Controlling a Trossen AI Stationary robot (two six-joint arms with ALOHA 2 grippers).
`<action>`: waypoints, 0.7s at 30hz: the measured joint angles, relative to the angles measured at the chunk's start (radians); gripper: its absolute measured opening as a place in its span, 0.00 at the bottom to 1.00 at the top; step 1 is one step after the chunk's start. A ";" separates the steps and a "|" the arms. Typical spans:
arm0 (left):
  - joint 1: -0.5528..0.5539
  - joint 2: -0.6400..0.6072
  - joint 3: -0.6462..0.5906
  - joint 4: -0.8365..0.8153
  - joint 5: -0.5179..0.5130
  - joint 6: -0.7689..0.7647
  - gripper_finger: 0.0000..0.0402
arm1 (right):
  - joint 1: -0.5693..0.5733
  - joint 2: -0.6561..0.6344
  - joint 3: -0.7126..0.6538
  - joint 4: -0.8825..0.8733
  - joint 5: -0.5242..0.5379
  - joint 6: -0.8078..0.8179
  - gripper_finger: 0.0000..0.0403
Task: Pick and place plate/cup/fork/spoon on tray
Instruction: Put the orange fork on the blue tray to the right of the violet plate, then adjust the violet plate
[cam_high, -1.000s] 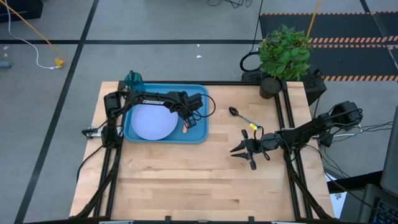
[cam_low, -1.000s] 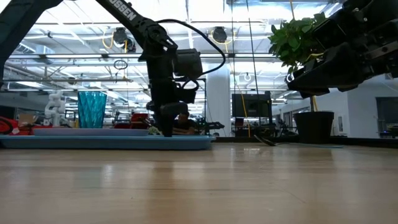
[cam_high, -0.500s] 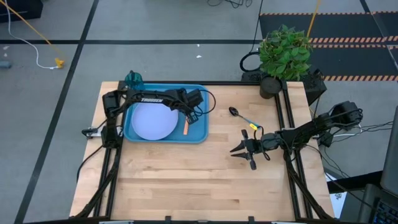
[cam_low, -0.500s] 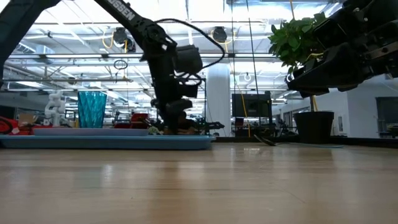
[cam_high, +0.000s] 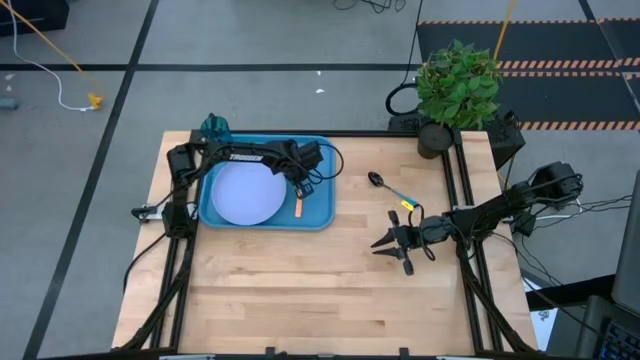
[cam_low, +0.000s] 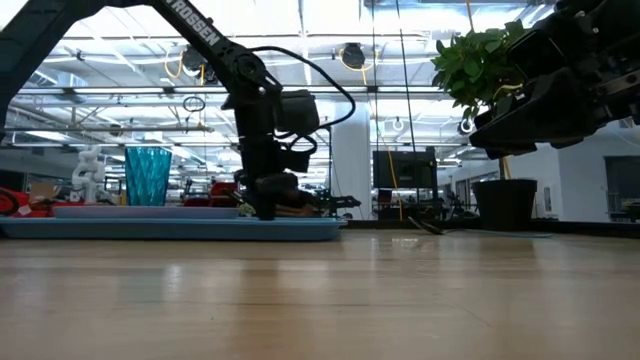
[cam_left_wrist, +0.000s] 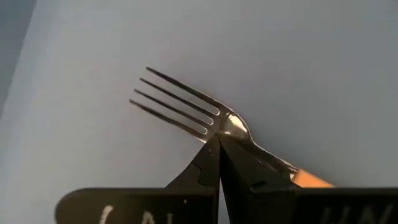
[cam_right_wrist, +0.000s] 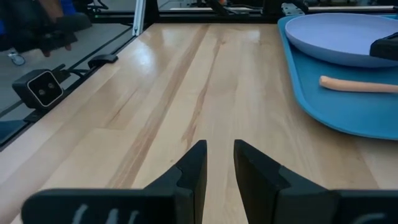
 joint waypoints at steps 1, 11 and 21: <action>-0.002 -0.008 0.000 -0.001 0.000 -0.002 0.01 | 0.000 0.000 0.000 0.000 0.000 0.000 0.17; -0.069 -0.196 0.002 -0.117 -0.115 -0.111 0.01 | 0.000 0.000 0.000 0.000 0.000 -0.010 0.17; -0.072 -0.208 -0.062 -0.375 -0.136 -0.395 0.01 | 0.016 0.000 0.000 -0.007 0.000 0.012 0.17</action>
